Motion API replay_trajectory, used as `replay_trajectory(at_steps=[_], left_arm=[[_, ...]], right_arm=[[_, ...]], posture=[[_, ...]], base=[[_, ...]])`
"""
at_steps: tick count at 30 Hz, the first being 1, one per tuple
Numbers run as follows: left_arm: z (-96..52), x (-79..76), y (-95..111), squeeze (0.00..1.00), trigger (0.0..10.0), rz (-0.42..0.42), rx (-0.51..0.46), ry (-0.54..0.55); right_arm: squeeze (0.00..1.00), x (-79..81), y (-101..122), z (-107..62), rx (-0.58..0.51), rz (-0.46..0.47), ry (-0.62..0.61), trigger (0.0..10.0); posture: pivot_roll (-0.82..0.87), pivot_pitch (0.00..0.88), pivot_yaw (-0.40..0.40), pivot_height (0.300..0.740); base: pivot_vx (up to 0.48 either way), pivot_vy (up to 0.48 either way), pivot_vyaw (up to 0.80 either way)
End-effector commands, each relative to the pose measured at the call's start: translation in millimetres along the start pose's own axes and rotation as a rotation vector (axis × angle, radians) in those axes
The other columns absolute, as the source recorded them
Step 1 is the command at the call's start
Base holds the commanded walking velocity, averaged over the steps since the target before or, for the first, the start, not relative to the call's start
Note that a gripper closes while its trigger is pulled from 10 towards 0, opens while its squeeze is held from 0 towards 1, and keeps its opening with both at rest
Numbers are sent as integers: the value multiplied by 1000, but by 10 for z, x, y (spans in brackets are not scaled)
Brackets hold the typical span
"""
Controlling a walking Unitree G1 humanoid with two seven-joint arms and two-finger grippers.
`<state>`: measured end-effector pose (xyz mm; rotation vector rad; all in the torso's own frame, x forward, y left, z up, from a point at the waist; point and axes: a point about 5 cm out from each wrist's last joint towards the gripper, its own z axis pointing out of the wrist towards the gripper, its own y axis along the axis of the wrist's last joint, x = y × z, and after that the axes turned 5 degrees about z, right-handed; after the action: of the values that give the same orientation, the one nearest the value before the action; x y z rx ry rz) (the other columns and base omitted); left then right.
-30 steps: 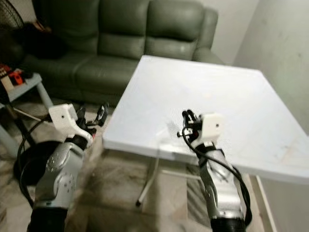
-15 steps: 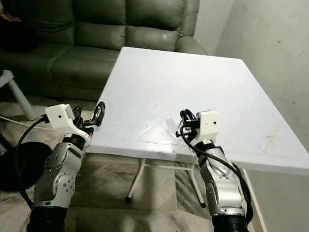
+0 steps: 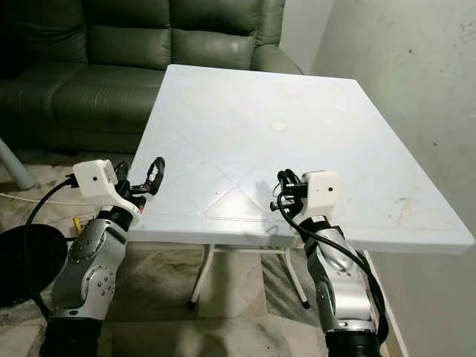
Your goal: Hang keys on a hook
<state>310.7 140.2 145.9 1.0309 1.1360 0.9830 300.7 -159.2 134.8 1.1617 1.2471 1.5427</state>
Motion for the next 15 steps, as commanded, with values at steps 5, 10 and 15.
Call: replay_trajectory(at_steps=[5, 10, 15], left_arm=[[7, -77, 16, 0, 10000, -2, 2, -35], [-14, -79, 19, 0, 10000, 9, 9, -43], [-40, -73, 23, 0, 10000, 14, 15, -48]], right_arm=[[0, -24, 54, -24, -29, 9, -31, 10000], [0, -5, 32, -40, -30, 19, -39, 10000], [0, 7, 14, -65, -32, 32, -54, 10000]], posture=[[23, 0, -47, 715], [30, 0, -31, 715], [34, 0, -17, 715]], base=[[0, 0, -710], [0, 0, -710], [0, 0, -712]])
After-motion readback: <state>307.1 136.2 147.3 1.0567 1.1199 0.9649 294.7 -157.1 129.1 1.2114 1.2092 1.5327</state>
